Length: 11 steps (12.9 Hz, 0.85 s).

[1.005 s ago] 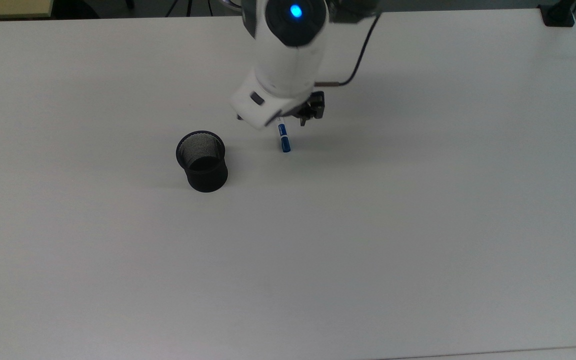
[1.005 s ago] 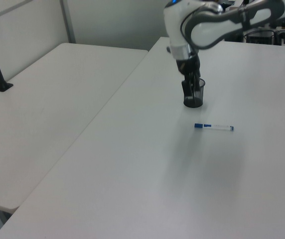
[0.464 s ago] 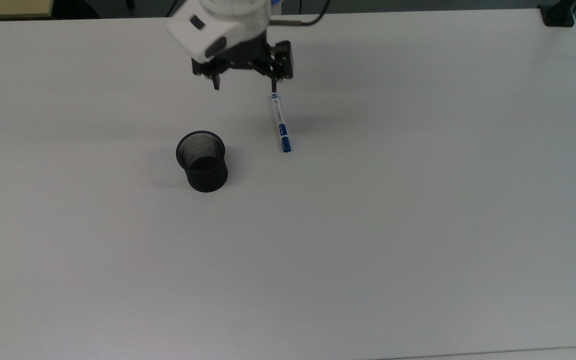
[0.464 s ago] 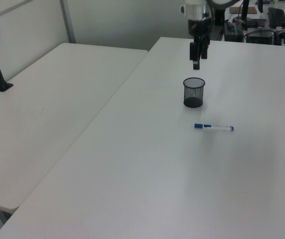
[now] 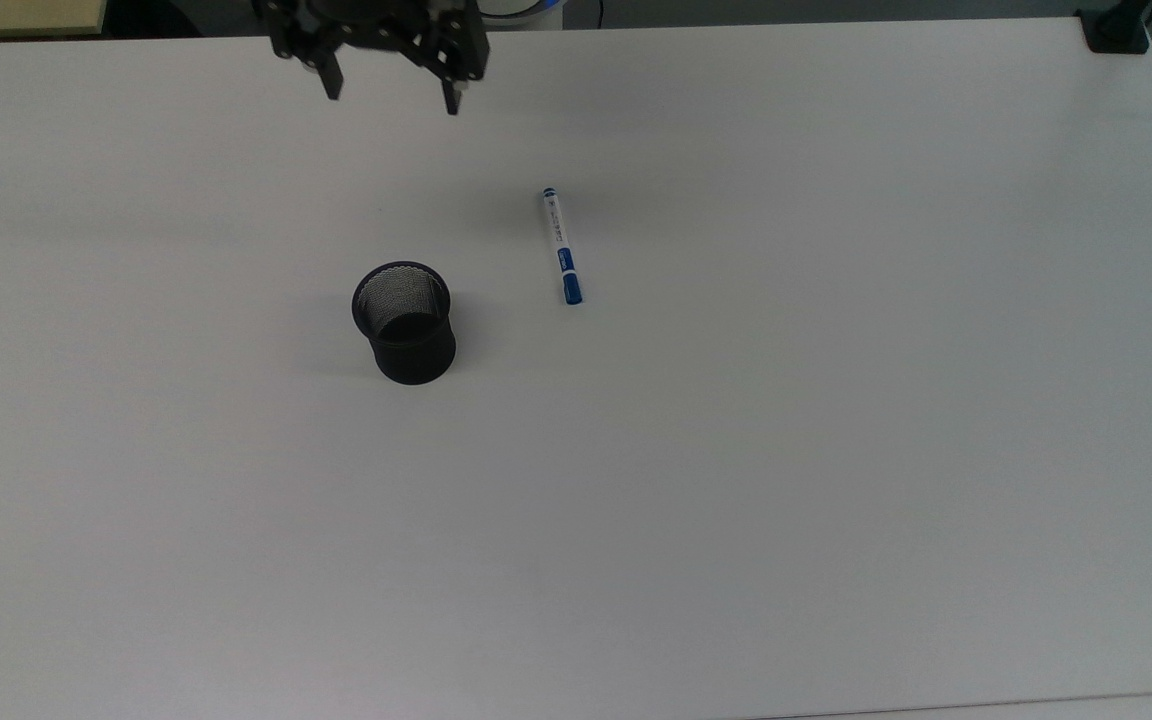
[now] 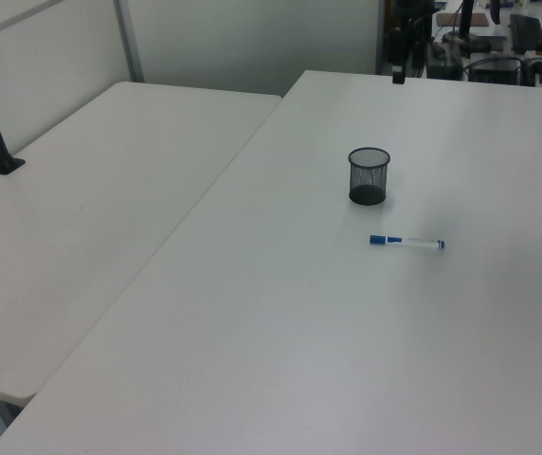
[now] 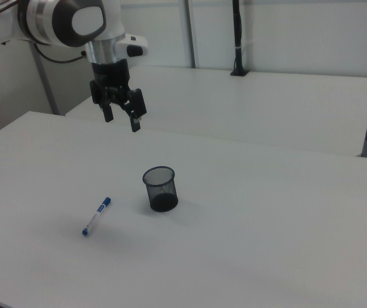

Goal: Remove the marker

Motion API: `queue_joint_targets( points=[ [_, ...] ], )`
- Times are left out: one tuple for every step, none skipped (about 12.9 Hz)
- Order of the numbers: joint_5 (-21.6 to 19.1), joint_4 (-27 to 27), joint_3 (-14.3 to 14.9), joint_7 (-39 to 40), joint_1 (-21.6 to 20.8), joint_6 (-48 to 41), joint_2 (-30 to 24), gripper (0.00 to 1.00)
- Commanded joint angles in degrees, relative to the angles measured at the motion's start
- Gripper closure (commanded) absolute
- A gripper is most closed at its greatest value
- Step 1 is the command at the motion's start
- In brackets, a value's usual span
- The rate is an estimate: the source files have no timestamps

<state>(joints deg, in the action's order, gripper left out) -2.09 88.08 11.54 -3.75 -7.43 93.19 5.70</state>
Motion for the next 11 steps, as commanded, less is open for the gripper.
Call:
queue_joint_targets(
  points=[
    [-0.2, 1.1, 0.0, -0.5, 2.8, -0.5, -2.8, 0.00],
    [-0.2, 0.8, 0.0, -0.2, 4.0, -1.4, -2.9, 0.00],
    [-0.1, 0.7, -0.1, -0.2, 4.0, -2.0, -2.9, 0.00],
    [0.0, 0.7, -0.1, -0.2, 4.0, -2.2, -2.8, 0.00],
    [0.0, 0.7, -0.1, -0.6, 4.1, -1.9, -2.6, 0.00],
    [-0.2, 0.6, -0.1, -0.6, 4.3, -1.4, -2.3, 0.00],
    [-0.1, 0.6, 0.0, -0.6, 4.3, -1.3, -2.1, 0.00],
    [-0.1, 0.6, 0.0, -0.3, 4.3, -1.4, -2.2, 0.00],
    [-0.1, 0.6, 0.0, -0.2, 4.3, -1.4, -2.2, 0.00],
    [-0.1, 0.6, 0.0, -0.2, 4.3, -1.4, -2.3, 0.00],
    [-0.1, 0.6, 0.1, -0.2, 4.4, -1.4, -2.3, 0.00]
  ],
)
